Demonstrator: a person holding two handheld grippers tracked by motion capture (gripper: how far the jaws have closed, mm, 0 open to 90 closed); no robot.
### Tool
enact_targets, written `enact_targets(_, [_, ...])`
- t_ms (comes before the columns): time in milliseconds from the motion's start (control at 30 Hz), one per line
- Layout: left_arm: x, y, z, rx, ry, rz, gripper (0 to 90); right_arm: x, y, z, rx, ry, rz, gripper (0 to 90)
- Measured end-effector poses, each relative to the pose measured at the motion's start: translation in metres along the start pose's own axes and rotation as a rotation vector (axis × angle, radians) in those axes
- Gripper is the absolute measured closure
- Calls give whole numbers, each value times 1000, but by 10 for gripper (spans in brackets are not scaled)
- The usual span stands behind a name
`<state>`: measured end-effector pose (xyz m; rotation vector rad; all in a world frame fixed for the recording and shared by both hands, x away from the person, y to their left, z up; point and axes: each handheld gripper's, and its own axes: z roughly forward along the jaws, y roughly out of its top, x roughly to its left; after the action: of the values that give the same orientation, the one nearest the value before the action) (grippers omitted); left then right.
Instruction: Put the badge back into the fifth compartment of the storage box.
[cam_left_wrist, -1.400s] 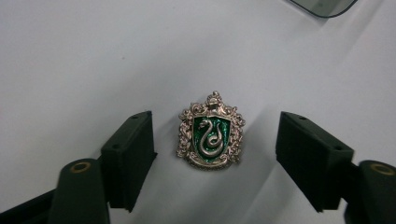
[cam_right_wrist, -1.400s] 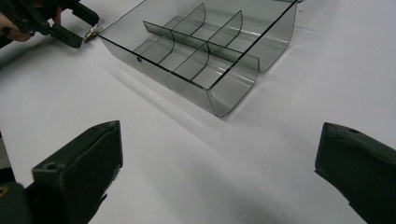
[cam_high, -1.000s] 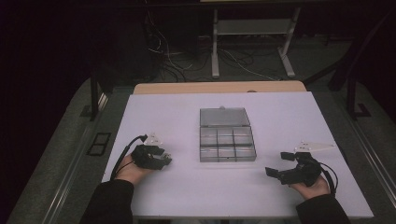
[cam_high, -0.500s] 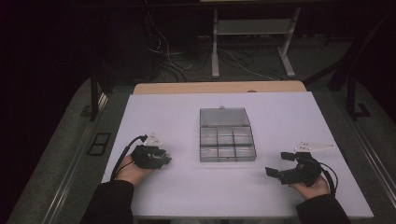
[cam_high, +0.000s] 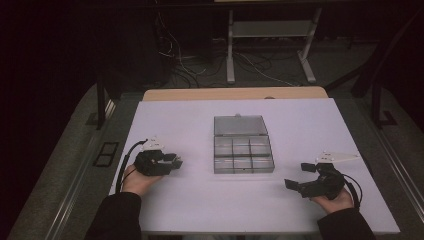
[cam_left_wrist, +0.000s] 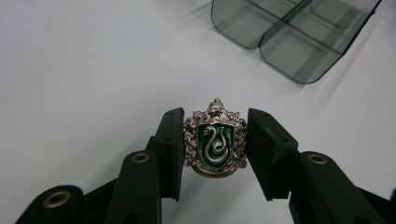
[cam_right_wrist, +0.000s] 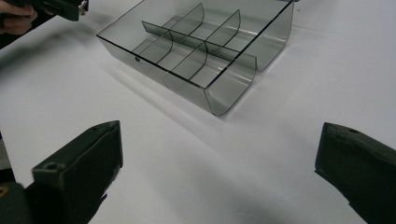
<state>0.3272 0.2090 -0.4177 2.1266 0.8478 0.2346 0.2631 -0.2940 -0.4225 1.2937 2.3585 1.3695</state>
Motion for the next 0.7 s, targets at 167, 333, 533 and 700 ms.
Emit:
enact_targets(167, [1,5,-1,-13,-10,2,568,0,0,0,0,0,2,5])
enact_targets(333, [0,12,2,-30,-18,1,568,0,0,0,3,-3,-1,6])
enact_targets(533, [-5,25,5,-42,-30,22,568,0,0,0,3,-3,-3,6])
enact_targets(700, [-9,37,7,-46,-37,39,568,0,0,0,1,-2,-3,6])
